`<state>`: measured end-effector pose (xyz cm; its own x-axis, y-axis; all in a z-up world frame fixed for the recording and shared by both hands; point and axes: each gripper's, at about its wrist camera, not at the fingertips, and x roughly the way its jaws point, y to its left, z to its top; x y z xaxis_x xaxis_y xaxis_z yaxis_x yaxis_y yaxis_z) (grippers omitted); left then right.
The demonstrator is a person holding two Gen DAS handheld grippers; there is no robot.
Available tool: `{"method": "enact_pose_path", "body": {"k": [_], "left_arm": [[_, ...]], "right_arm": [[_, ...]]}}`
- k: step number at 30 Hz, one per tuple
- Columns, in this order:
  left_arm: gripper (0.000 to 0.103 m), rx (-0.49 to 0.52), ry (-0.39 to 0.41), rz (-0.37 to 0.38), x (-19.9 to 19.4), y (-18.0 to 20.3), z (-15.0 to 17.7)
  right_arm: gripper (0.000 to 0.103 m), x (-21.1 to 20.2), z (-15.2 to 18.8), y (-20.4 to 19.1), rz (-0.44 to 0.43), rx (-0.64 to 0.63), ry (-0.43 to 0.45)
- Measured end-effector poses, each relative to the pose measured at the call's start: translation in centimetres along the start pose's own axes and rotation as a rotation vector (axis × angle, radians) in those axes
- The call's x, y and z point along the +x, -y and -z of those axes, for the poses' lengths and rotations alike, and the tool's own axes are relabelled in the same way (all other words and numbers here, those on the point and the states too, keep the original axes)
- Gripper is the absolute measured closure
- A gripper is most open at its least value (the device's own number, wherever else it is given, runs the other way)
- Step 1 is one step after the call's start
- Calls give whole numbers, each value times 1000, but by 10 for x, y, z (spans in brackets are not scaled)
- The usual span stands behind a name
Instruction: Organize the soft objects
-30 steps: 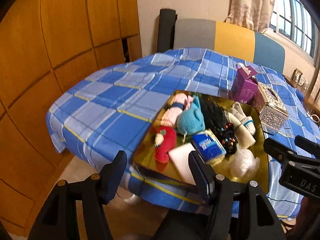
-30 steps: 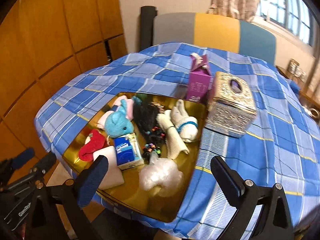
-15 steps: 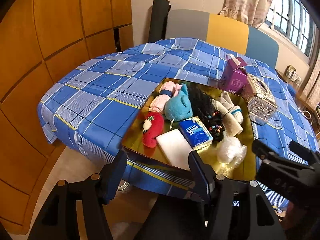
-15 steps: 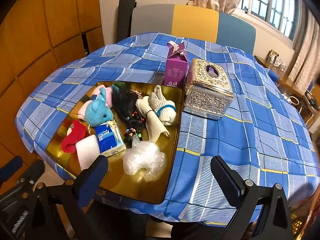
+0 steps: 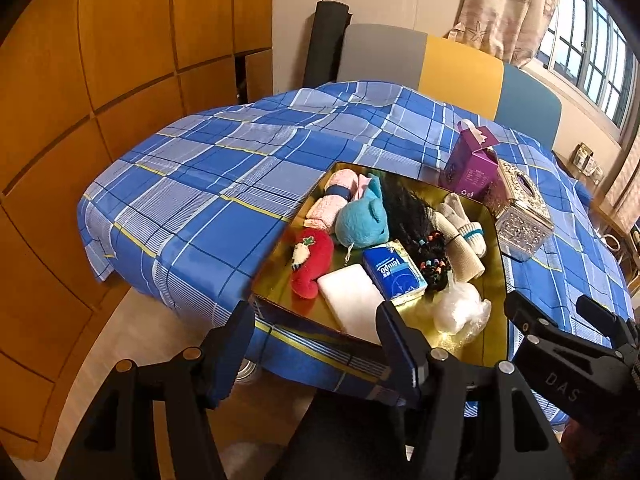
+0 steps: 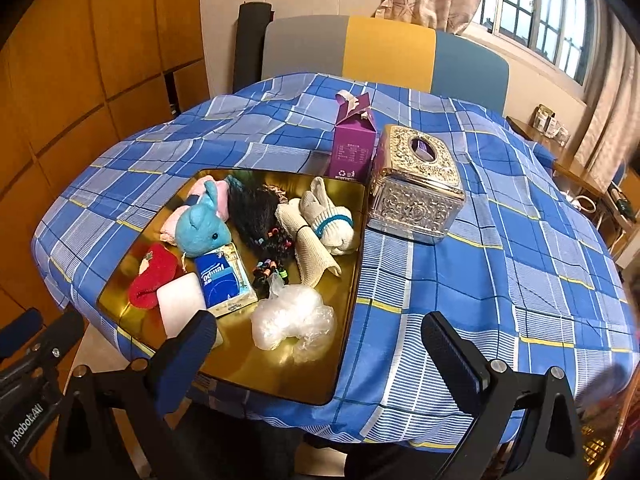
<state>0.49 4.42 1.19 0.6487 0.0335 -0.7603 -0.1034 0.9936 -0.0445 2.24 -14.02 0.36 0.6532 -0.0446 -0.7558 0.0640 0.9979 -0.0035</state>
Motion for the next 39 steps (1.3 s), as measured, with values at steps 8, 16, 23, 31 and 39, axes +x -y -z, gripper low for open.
{"method": "enact_pose_path", "body": {"k": [8, 16, 23, 31, 39], "left_arm": [[39, 5, -12, 25, 0, 3, 1], [41, 13, -10, 18, -1, 3, 1], [46, 21, -24, 21, 1, 5, 2], [49, 33, -35, 18, 4, 7, 4], [49, 52, -19, 9, 4, 10, 4]], "right_arm": [[0, -1, 0, 1, -4, 14, 3], [0, -1, -1, 2, -2, 22, 8], [0, -2, -1, 4, -2, 28, 9], [0, -1, 0, 6, 2, 34, 5], [0, 1, 0, 8, 1, 42, -5]]}}
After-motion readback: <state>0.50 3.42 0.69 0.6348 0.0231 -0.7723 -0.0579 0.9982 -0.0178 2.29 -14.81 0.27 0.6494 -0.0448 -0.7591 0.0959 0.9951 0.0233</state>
